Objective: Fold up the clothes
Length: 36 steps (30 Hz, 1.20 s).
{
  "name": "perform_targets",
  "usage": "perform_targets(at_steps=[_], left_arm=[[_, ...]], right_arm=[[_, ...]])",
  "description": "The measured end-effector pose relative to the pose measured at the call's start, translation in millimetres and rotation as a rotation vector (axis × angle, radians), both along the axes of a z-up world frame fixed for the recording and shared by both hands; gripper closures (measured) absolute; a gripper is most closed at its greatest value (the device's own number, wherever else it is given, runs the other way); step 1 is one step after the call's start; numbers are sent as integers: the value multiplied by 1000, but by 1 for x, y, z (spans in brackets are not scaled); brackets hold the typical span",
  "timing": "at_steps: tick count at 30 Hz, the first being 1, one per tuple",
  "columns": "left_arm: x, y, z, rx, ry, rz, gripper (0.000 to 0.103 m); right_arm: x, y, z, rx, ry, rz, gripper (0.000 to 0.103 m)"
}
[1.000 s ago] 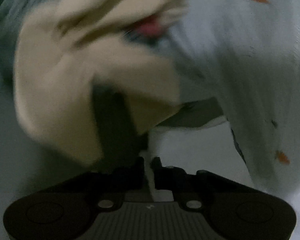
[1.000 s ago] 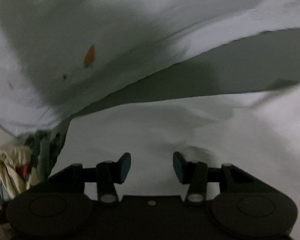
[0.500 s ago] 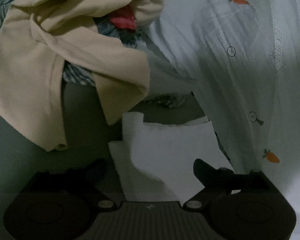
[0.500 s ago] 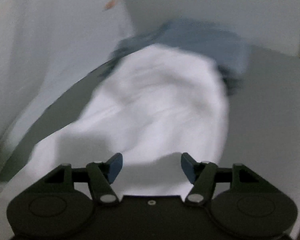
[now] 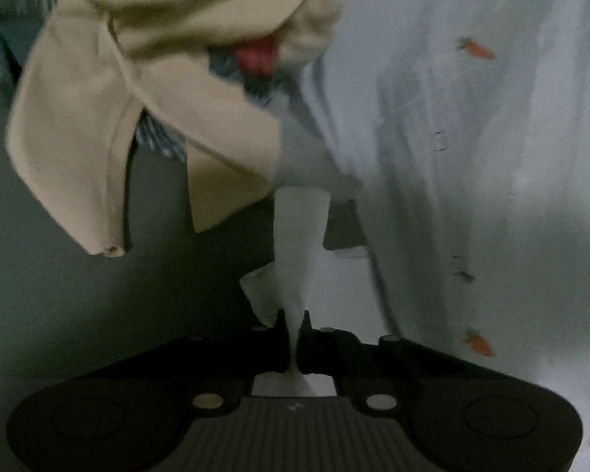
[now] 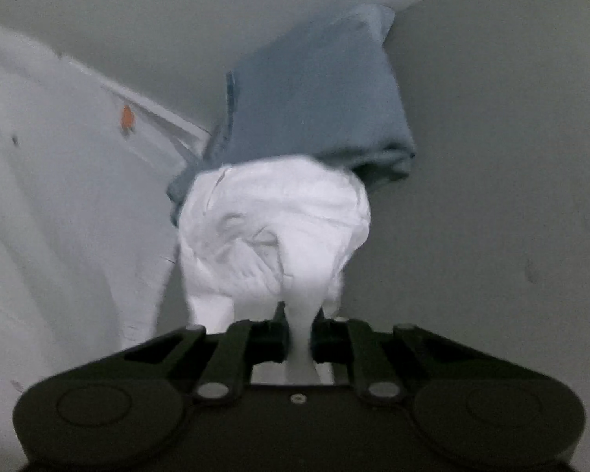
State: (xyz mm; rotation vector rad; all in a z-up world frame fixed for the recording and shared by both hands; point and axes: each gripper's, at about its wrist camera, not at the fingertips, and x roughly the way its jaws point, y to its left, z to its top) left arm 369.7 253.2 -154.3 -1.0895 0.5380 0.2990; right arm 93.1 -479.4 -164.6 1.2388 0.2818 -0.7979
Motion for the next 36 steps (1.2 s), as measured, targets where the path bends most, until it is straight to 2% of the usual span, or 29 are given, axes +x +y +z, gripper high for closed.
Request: perform_targets(at_steps=[3, 6, 7, 8, 9, 11, 12, 13, 15, 17, 18, 21, 23, 25, 27, 29, 33, 36], left_arm=[[-46, -4, 19, 69, -8, -29, 100], [-101, 0, 10, 59, 52, 15, 100], [-113, 0, 4, 78, 99, 17, 99], [-122, 1, -1, 94, 148, 18, 96], [-130, 3, -4, 98, 194, 35, 95], [-143, 7, -2, 109, 247, 118, 95], [-147, 9, 3, 121, 237, 163, 95], [-148, 11, 10, 136, 211, 206, 94], [-144, 12, 24, 175, 165, 248, 84], [-122, 10, 37, 239, 128, 227, 77], [-105, 7, 42, 264, 122, 196, 74], [-50, -5, 43, 265, 109, 79, 68], [-14, -15, 33, 195, 120, 13, 65], [20, -23, 18, 104, 165, -34, 65], [45, -31, 7, 40, 197, -68, 65], [73, -39, 0, 13, 216, -107, 65], [120, -59, -8, 32, 285, -213, 59], [139, -71, -20, -7, 355, -259, 58]], right_arm=[[-19, -5, 5, -26, 31, 26, 93], [-21, -11, 4, -21, 106, 59, 91], [-19, -12, 5, -18, 144, 71, 86], [-17, -12, 7, -15, 182, 84, 74], [-15, -12, 8, -13, 221, 96, 67], [-1, 0, 35, -177, 417, 98, 47], [8, 12, 52, -305, 493, 96, 45], [18, 24, 66, -407, 530, 111, 43], [41, 43, 84, -562, 547, 170, 40], [71, 61, 91, -660, 490, 254, 36], [90, 69, 89, -666, 437, 314, 35], [153, 82, 68, -547, 363, 460, 36], [185, 96, 53, -460, 324, 526, 36], [219, 113, 38, -371, 300, 594, 37], [244, 131, 28, -310, 314, 645, 38], [267, 147, 21, -272, 323, 697, 38], [299, 169, 13, -248, 364, 754, 38], [305, 177, 2, -197, 407, 728, 33]])
